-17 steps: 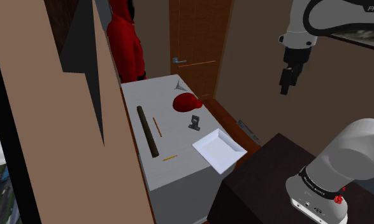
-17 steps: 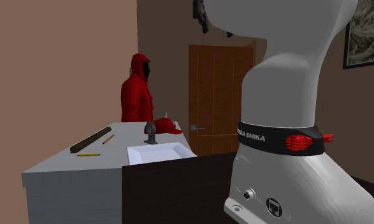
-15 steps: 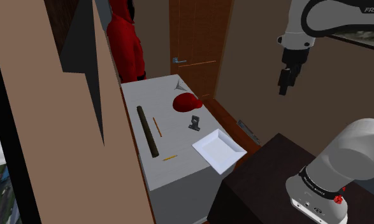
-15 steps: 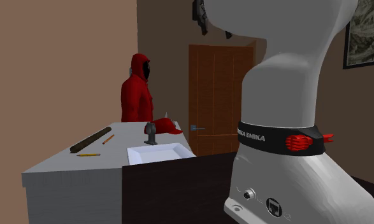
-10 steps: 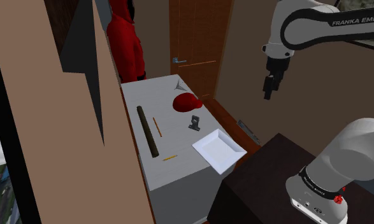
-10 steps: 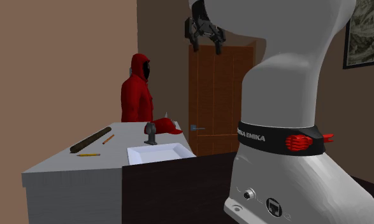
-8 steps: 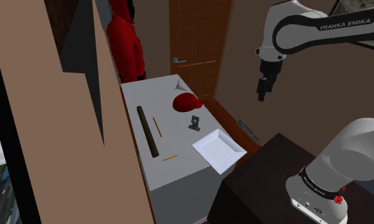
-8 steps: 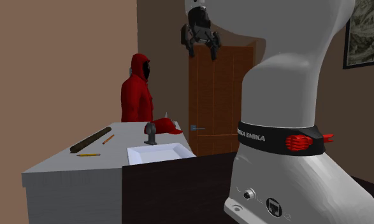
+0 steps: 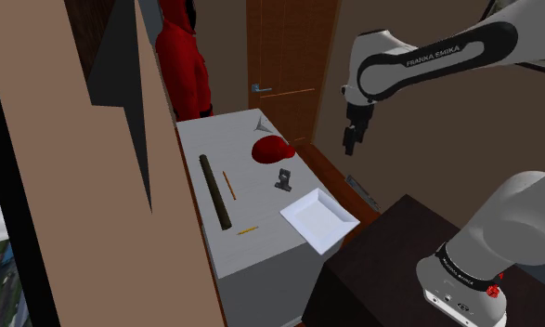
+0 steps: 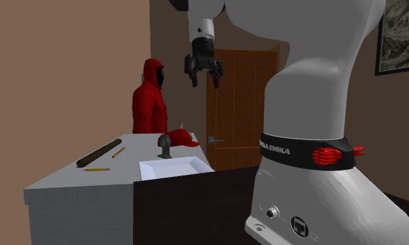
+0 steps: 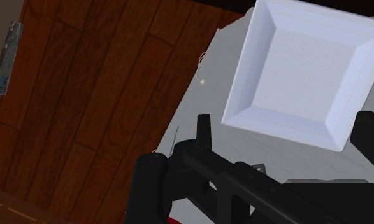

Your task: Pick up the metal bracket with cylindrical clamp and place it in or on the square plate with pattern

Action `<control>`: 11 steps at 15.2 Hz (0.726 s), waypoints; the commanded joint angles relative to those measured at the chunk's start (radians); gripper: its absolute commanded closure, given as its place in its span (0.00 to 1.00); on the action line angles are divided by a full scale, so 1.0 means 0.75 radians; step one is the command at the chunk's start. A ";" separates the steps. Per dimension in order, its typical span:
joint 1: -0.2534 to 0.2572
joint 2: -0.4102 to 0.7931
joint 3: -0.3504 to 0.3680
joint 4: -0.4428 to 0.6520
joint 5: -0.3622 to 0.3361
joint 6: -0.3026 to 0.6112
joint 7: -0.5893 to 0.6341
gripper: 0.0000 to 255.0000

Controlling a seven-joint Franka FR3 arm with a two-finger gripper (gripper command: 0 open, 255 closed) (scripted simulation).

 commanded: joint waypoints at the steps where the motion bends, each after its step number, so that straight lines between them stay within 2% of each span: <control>1: 0.014 0.092 0.007 0.021 0.011 0.083 -0.012 0.00; 11: 0.067 0.577 0.053 0.289 0.054 0.353 -0.076 0.00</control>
